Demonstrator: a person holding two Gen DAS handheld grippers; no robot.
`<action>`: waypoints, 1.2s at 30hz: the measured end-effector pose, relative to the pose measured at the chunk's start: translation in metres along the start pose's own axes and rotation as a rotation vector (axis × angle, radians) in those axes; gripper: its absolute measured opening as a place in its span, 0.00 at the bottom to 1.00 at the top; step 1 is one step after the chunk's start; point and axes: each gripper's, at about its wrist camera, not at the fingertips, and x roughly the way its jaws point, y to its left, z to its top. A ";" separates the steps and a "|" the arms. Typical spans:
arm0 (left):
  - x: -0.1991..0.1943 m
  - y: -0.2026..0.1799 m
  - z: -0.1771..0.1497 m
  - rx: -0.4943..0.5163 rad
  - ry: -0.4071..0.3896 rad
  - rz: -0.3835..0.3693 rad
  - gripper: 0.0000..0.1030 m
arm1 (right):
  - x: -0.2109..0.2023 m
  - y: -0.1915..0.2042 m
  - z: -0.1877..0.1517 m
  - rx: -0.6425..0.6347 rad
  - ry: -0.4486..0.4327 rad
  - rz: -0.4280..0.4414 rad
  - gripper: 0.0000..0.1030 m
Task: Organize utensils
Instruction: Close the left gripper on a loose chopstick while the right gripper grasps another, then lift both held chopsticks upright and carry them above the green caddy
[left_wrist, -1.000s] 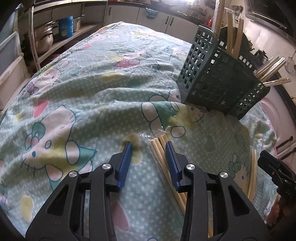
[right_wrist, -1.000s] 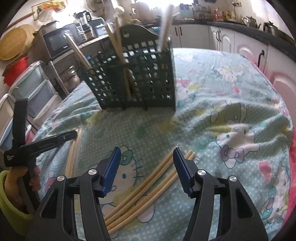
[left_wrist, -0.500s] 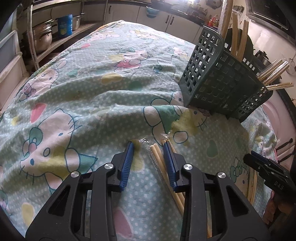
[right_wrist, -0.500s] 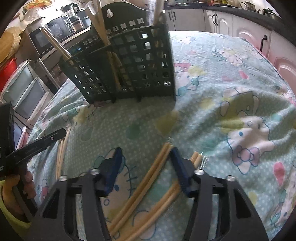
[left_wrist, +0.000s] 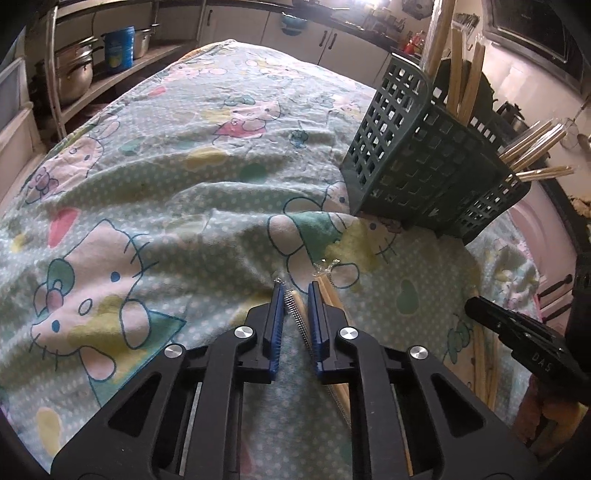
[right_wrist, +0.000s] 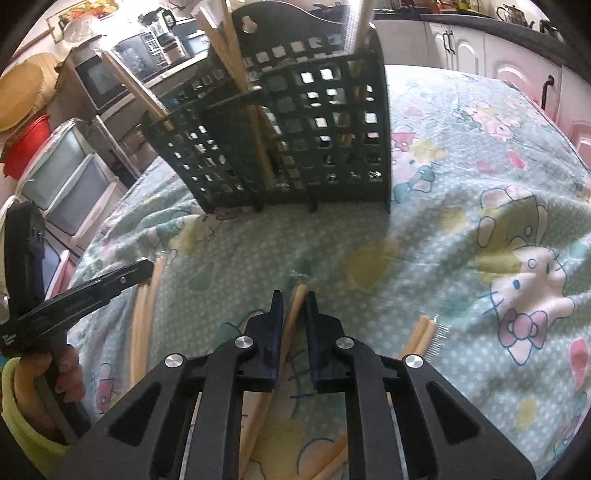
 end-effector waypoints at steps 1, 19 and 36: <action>-0.002 0.001 0.000 -0.007 -0.005 -0.010 0.05 | -0.001 0.001 0.001 -0.004 -0.005 0.008 0.11; -0.072 -0.004 0.010 -0.005 -0.164 -0.110 0.02 | -0.049 0.029 0.016 -0.063 -0.131 0.103 0.08; -0.126 -0.048 0.037 0.091 -0.307 -0.174 0.01 | -0.105 0.033 0.031 -0.079 -0.276 0.143 0.06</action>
